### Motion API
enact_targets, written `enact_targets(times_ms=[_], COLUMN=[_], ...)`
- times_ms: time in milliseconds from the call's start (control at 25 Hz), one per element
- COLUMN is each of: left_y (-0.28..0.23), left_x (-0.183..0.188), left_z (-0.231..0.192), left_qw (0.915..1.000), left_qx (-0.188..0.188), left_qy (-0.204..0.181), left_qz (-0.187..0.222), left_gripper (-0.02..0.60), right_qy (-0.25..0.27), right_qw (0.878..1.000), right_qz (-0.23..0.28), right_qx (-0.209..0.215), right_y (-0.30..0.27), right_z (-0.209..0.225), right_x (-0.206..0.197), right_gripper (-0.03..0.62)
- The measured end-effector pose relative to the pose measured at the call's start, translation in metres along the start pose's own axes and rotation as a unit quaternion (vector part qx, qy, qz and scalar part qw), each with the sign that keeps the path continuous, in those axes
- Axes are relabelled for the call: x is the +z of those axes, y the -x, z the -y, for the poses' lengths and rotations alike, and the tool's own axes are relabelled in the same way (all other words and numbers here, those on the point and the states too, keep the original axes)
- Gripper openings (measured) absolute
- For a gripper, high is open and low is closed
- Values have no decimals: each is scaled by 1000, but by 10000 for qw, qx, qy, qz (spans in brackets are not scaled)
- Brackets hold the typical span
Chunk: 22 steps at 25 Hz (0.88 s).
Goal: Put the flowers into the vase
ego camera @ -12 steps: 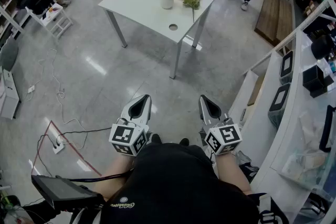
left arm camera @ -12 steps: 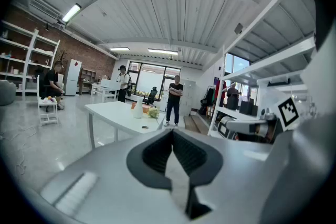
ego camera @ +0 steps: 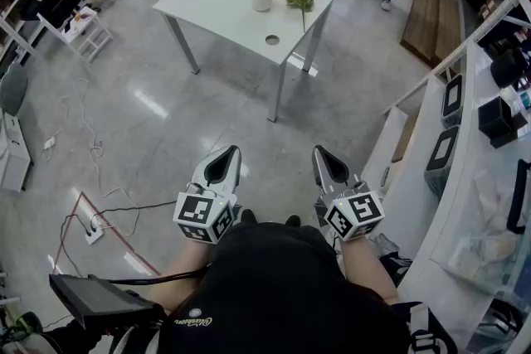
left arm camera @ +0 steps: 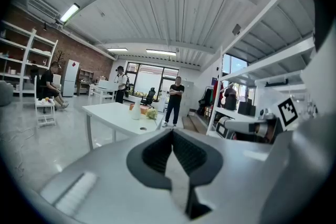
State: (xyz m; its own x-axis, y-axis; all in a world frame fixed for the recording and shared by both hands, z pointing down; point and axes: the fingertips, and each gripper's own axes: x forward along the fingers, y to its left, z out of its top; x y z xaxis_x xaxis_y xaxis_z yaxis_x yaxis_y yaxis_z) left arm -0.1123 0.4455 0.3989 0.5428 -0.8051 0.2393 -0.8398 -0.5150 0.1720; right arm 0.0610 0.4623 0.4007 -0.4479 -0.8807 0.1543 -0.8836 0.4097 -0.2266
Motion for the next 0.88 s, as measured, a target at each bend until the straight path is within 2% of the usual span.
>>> enact_targets(times_ms=[480, 880], left_y=[-1, -1], left_x=[2, -5], left_z=[-11, -56], left_qw=[10000, 9998], left_qx=[-61, -146], left_qy=[-13, 53], left_qz=[-4, -87], left_gripper=[8, 8], right_qy=[3, 61], right_qw=[10000, 9995], right_qz=[7, 3], right_qx=[-93, -302], right_y=[-13, -49], right_z=[-7, -22], right_x=[-2, -7], right_gripper=[0, 0])
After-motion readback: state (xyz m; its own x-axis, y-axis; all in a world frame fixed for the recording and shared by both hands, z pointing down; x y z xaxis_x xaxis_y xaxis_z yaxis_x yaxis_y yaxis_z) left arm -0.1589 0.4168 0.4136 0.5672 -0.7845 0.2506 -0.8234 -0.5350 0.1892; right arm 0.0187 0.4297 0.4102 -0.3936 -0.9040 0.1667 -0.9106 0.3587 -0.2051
